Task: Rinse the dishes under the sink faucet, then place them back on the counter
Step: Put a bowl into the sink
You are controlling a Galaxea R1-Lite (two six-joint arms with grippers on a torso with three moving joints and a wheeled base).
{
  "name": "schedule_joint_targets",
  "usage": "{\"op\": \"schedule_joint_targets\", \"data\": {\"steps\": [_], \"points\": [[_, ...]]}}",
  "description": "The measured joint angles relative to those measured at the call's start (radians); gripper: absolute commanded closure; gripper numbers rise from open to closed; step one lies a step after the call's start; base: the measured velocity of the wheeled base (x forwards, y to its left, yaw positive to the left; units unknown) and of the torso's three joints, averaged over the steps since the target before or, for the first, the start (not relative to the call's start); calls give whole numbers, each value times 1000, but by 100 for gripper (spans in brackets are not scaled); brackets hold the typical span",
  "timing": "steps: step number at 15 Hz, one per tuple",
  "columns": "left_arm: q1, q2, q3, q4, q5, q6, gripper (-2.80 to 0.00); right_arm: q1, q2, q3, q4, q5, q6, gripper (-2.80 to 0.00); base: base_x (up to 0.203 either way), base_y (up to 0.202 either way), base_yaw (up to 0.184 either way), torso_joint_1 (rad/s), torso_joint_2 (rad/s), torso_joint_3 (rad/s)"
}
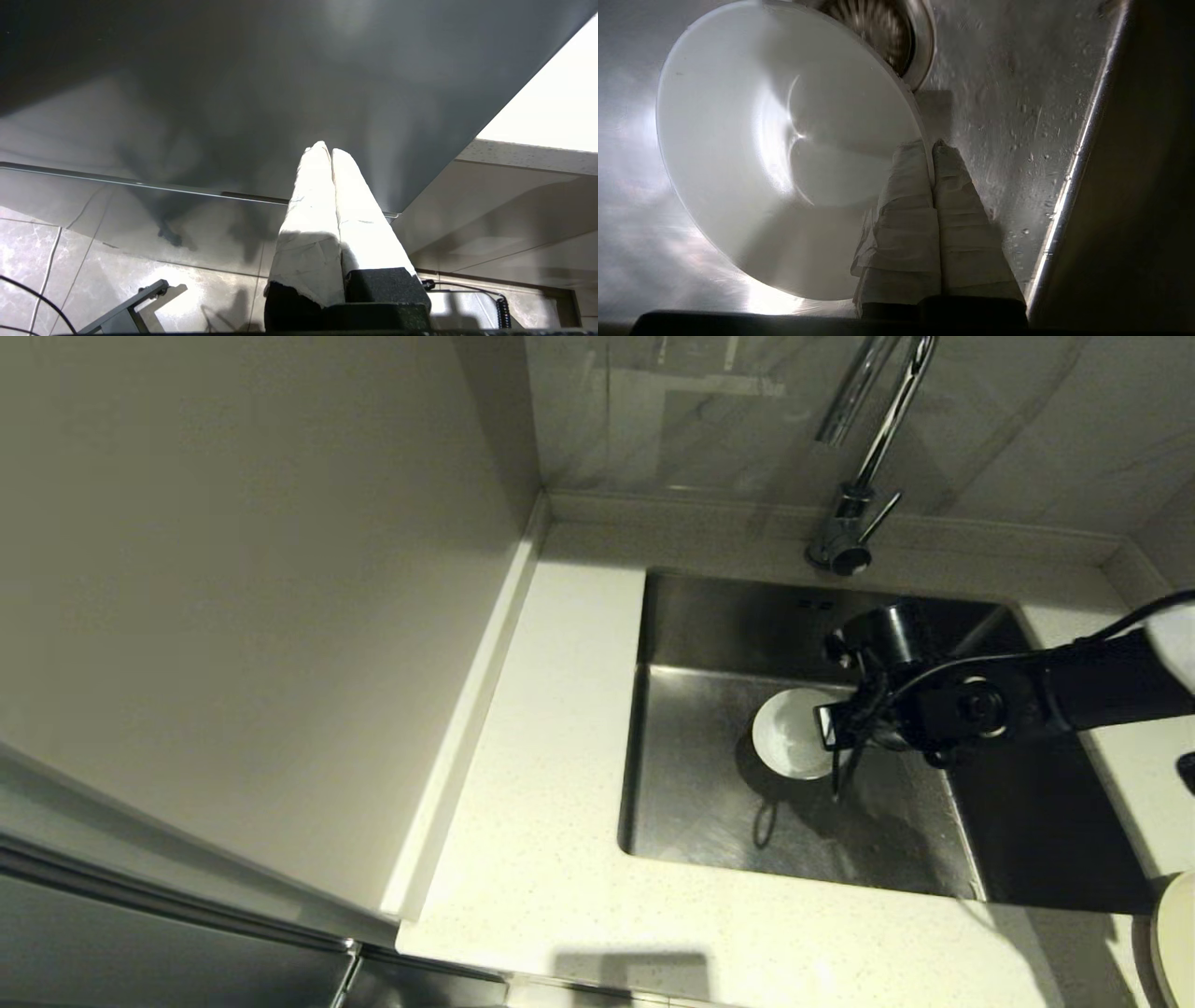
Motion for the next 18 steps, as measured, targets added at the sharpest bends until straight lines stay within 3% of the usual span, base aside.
{"op": "schedule_joint_targets", "data": {"steps": [3, 10, 18], "points": [[0, 0, 0, 0, 0, 0, 0, 10, 101, -102, 78, -23, -28, 0, 0, 0, 0, 0, 0, 0], [0, 0, 0, 0, 0, 0, 0, 39, 298, -534, 223, 11, 104, 0, 0, 0, 0, 0, 0, 0], [0, 0, 0, 0, 0, 0, 0, 38, 393, -586, 208, 11, 101, 0, 0, 0, 0, 0, 0, 0]]}}
